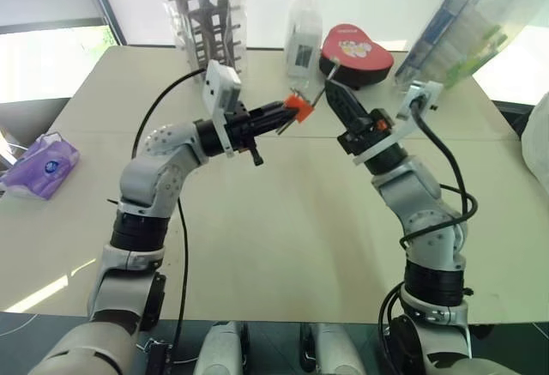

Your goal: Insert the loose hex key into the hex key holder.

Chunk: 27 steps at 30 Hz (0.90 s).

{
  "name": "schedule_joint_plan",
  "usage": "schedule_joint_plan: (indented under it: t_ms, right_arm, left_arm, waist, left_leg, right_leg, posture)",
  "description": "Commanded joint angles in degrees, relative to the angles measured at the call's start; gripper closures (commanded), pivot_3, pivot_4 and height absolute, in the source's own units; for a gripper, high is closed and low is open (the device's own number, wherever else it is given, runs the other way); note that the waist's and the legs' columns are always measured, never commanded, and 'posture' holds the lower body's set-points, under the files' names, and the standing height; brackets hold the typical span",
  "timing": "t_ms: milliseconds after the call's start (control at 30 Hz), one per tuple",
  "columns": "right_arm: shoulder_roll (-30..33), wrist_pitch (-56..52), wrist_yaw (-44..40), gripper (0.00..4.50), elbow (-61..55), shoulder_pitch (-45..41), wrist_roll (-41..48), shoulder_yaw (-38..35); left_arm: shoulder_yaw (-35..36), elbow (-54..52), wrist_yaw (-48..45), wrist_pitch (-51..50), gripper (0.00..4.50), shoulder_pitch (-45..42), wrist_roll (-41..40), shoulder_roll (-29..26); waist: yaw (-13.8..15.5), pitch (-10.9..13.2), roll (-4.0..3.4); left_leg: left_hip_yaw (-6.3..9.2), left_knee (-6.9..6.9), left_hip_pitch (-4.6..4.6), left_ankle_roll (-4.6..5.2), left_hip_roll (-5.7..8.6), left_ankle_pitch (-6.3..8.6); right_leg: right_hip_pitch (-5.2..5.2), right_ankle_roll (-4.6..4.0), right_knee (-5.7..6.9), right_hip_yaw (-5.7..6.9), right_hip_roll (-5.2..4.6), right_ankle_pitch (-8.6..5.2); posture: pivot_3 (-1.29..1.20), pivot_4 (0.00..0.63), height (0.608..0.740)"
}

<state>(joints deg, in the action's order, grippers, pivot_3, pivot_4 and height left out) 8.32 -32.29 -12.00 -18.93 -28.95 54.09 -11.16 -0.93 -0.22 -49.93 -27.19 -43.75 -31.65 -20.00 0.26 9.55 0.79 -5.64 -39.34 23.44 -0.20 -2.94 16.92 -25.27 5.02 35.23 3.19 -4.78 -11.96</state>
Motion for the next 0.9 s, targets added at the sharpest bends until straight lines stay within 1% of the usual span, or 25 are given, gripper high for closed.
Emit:
schedule_joint_plan:
  t_ms: [33, 333, 467, 600, 700, 767, 900]
  right_arm:
    - [0.62, 0.0, 1.55, 4.48, -1.56, -1.23, 2.94, -2.87]
    - [1.37, -1.88, 3.78, 4.48, -3.59, -1.56, 7.41, -2.99]
    - [1.84, -1.0, 5.59, 4.48, -4.57, -5.04, 6.54, -2.74]
    - [4.76, -0.31, 7.11, 4.48, -3.24, -13.27, 6.06, -4.37]
    - [6.8, -0.88, 7.08, 4.48, -1.89, -17.05, 6.45, -4.99]
    - [8.6, -1.71, 6.11, 4.48, -1.18, -18.61, 6.37, -4.8]
    - [10.95, -3.89, 5.11, 4.48, -0.96, -18.69, 5.48, -2.94]
  left_arm:
    - [1.67, -2.76, -0.17, 1.63, 4.5, -2.18, -0.86, -0.03]
    - [1.94, -2.32, 0.47, 3.35, 4.5, -2.53, -0.42, 0.33]
    - [2.55, -1.76, 1.17, 5.33, 4.5, -2.78, -0.6, 1.62]
    - [4.52, -0.06, 4.31, 8.95, 4.5, -2.93, -0.99, 5.81]
    - [5.26, 1.48, 5.77, 11.31, 4.5, -2.19, -0.87, 8.54]
    - [5.48, 2.71, 6.82, 13.55, 4.5, -1.45, -0.4, 10.71]
    - [5.52, 5.25, 6.9, 18.42, 4.5, -1.41, 0.35, 13.52]
  waist:
    - [0.04, 0.0, 0.0]
    - [-0.01, 0.0, 0.0]
    - [-0.01, 0.0, -0.01]
    - [0.06, 0.03, -0.06]
    - [0.26, 0.03, -0.05]
    - [0.34, 0.03, -0.04]
    - [0.36, 0.03, -0.04]
  left_leg:
    - [0.0, 0.0, 0.0, 0.0, 0.0, 0.0]
    - [0.0, 0.01, 0.0, 0.0, 0.0, 0.0]
    - [0.0, 0.01, 0.0, 0.0, 0.0, 0.0]
    - [0.0, 0.01, 0.0, 0.0, 0.0, 0.0]
    - [0.02, 0.01, 0.0, 0.01, 0.0, 0.0]
    - [0.01, 0.01, 0.01, 0.01, 0.0, 0.0]
    - [-0.01, 0.01, 0.01, 0.01, 0.01, 0.0]
  right_leg:
    - [0.0, 0.0, 0.0, 0.0, 0.0, 0.0]
    - [0.0, 0.0, 0.0, 0.0, 0.0, 0.0]
    - [-0.01, 0.0, 0.0, 0.0, 0.0, 0.0]
    - [-0.01, 0.0, 0.0, 0.0, 0.0, 0.0]
    - [0.01, 0.0, -0.01, 0.01, 0.0, 0.0]
    - [0.01, 0.0, -0.04, 0.01, 0.0, 0.0]
    - [0.02, 0.0, -0.05, 0.0, -0.01, 0.0]
  posture:
    - [0.0, 0.15, 0.74]
    - [0.0, 0.15, 0.74]
    - [0.0, 0.15, 0.74]
    - [0.0, 0.15, 0.74]
    - [0.0, 0.15, 0.74]
    - [0.0, 0.15, 0.74]
    - [0.0, 0.15, 0.74]
